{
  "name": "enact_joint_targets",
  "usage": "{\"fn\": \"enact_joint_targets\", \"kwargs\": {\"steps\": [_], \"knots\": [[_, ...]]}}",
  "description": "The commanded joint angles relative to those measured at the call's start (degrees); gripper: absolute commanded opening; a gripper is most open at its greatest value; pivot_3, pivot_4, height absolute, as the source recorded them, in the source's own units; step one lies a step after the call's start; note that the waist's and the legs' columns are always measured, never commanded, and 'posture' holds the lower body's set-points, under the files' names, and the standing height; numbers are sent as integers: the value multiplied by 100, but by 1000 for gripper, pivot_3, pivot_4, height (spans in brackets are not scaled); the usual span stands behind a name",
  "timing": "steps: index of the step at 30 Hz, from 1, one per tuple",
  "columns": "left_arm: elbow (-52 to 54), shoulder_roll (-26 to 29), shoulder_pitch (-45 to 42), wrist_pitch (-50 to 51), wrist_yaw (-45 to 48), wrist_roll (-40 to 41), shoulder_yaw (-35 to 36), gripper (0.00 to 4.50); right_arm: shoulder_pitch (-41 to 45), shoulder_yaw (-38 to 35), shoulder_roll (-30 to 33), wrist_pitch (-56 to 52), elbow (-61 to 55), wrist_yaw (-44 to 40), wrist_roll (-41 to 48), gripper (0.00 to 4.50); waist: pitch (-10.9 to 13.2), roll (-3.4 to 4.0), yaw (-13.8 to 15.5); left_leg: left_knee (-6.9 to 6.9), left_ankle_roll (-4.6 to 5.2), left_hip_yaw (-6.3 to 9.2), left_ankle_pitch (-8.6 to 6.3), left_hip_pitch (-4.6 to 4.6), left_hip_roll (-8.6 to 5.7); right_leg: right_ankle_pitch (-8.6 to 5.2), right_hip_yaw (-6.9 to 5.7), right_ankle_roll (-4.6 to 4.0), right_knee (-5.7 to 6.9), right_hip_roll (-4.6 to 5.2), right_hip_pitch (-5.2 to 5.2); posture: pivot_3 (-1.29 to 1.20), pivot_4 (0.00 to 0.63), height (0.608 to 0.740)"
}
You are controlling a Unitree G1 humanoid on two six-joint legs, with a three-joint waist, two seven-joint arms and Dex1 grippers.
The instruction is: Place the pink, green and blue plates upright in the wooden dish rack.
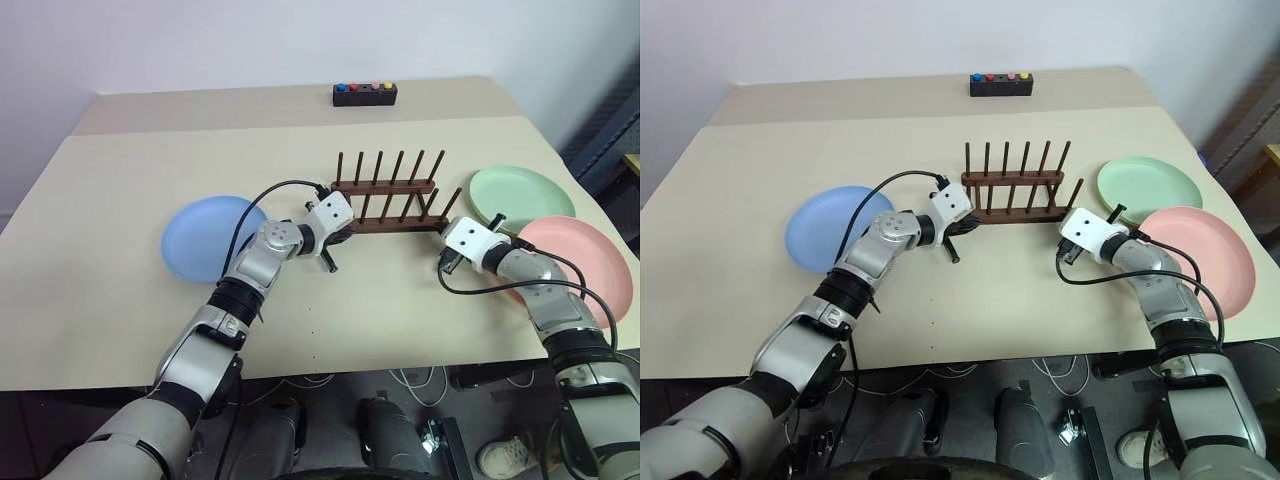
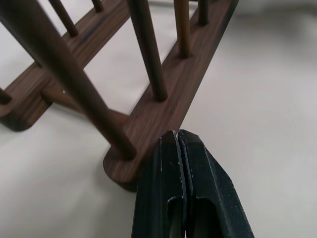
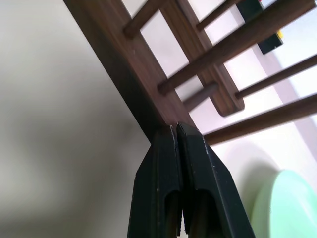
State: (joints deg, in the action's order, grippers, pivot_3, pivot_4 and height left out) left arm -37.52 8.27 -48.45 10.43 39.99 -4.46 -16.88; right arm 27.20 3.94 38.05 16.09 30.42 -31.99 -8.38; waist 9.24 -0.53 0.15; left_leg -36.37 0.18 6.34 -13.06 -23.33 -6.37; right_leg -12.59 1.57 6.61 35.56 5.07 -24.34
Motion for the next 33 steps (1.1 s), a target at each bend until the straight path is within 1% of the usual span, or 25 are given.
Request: {"fn": "enact_joint_targets", "kwargs": {"steps": [1, 2, 4, 5, 6, 8, 9, 10, 12, 14, 15, 18, 21, 22, 25, 27, 30, 31, 32, 33], "knots": [[366, 187, -104, 153, 365, 245, 233, 0, -275, -548, -84, -503, -918, -529, 1103, 65, 0, 0, 1, 0, 0, 1, 0, 0, 0, 0, 0, 0, 0, 0, 0, 0, 150, 740], [499, 225, -62, 254, 544, 332, 242, 0, -362, -649, -104, -683, -1128, -621, 1329, 65, 0, 0, 0, 2, 0, 3, 0, 0, 0, 0, 0, 0, 0, 0, 0, 0, 150, 740], [951, 327, 79, 469, 937, 580, 261, 525, -556, -893, -91, -1133, -1636, -823, 1835, 0, 0, 0, 0, 4, 1, 4, -1, 0, 0, 0, 0, 0, 0, 0, 0, 0, 150, 740], [1356, 401, 165, 756, 1250, 905, 359, 863, -668, -1159, -76, -1543, -2051, -1004, 2429, 261, 0, 1, 2, 3, 1, 4, -1, 0, 0, 0, 0, 0, 0, 1, 0, 0, 150, 740], [1701, 461, 232, 960, 1444, 1152, 466, 1314, -764, -1406, -39, -1848, -2384, -1067, 2822, 561, 0, 2, 5, 4, 1, 4, -1, -2, 0, 0, 0, 0, -1, 1, -1, 0, 150, 740], [2241, 618, 318, 1405, 1816, 1580, 602, 2285, -915, -1753, 81, -2369, -2869, -1175, 3348, 1290, 1, 3, 7, 3, 1, 5, -1, -2, 0, 0, 1, 0, 0, 2, -1, 0, 150, 740], [2453, 715, 355, 1572, 1978, 1734, 634, 2934, -987, -1880, 155, -2618, -3063, -1190, 3511, 1909, 1, 3, 9, 3, 1, 6, -1, -2, 1, 0, 1, 0, 0, 2, -1, 0, 150, 740], [2640, 798, 388, 1710, 2146, 1915, 683, 3346, -1045, -1980, 218, -2845, -3253, -1198, 3648, 2349, 0, 4, 10, 1, 1, 6, -1, -2, 1, 1, 1, -1, 1, 2, -1, 0, 150, 740], [2940, 975, 404, 2112, 2409, 2322, 821, 4426, -1144, -2163, 357, -3255, -3606, -1153, 3862, 3414, 0, 3, 10, 2, 1, 7, -1, 0, 2, 0, 0, -2, 1, 1, 0, 0, 150, 740], [3162, 1276, 383, 2578, 2846, 2795, 965, 4500, -1214, -2398, 465, -3594, -3888, -983, 4010, 4369, 0, 4, -11, 3, 2, 6, -1, 1, 3, 0, 0, -2, 1, 1, 0, 0, 150, 740], [3205, 1412, 364, 2729, 2969, 2945, 1038, 4500, -1250, -2523, 508, -3755, -4012, -898, 4087, 4475, 0, 4, -24, 4, 2, 5, -1, 1, 4, 0, 0, -2, 1, 0, 0, 0, 150, 740], [3083, 1722, 335, 2546, 3110, 3060, 1248, 4500, -1389, -2886, 561, -4233, -4397, -684, 4398, 4475, 0, 5, -52, 4, 2, 6, -1, 2, 5, 0, 0, -3, 4, 0, -1, 0, 150, 740], [2910, 1939, 351, 2146, 3277, 3032, 1384, 4500, -1679, -3170, 761, -4724, -4727, -618, 4572, 4475, 0, 4, -52, 4, 2, 5, -1, 1, 5, 0, 0, -3, 2, 2, 0, 0, 150, 740], [2866, 2001, 354, 1921, 3329, 2959, 1389, 4500, -1795, -3259, 848, -4839, -4827, -634, 4595, 4475, 0, 5, -42, 5, 2, 5, -1, 1, 5, 0, 0, -3, 1, 2, 0, 0, 150, 740], [2611, 2144, 390, 702, 3264, 2393, 1257, 4500, -2370, -3809, 1089, -5468, -5158, -895, 5144, 4475, 0, 4, 37, 5, 2, 5, -1, -1, 4, 0, 0, -4, -5, 5, 0, 0, 150, 740], [2449, 2143, 330, 582, 3253, 2457, 1355, 4500, -2700, -4027, 1198, -5540, -5240, -910, 5050, 4475, 0, 4, 61, 6, 2, 2, -2, -1, 4, 0, 2, -4, -7, 11, 0, 0, 150, 740], [2275, 2068, 238, 324, 3112, 2550, 1538, 4500, -2948, -4101, 1298, -5398, -5341, -976, 4837, 4475, 0, 3, 59, 4, 4, 0, -2, -2, 4, 0, 1, -4, -14, 17, 3, 0, 150, 740], [2224, 2069, 177, 411, 3161, 2636, 1576, 4500, -2924, -4097, 1293, -5424, -5365, -929, 4861, 4475, 0, 3, 47, 3, 4, 0, -2, -2, 4, 0, 1, -4, -14, 17, 3, 0, 150, 740], [2187, 2064, 76, 665, 3275, 2848, 1643, 4500, -2866, -3969, 1258, -5442, -5363, -836, 4828, 4475, 0, 3, 41, 4, 4, 0, -2, -2, 7, 0, 1, -4, -14, 15, 3, 0, 150, 740], [2173, 2044, 20, 660, 3320, 2922, 1683, 4500, -2932, -3796, 1290, -5400, -5302, -737, 4580, 4475, 0, 3, 44, 4, 4, 0, -2, -2, 8, 0, 1, -4, -13, 15, 2, 0, 150, 740]]}}
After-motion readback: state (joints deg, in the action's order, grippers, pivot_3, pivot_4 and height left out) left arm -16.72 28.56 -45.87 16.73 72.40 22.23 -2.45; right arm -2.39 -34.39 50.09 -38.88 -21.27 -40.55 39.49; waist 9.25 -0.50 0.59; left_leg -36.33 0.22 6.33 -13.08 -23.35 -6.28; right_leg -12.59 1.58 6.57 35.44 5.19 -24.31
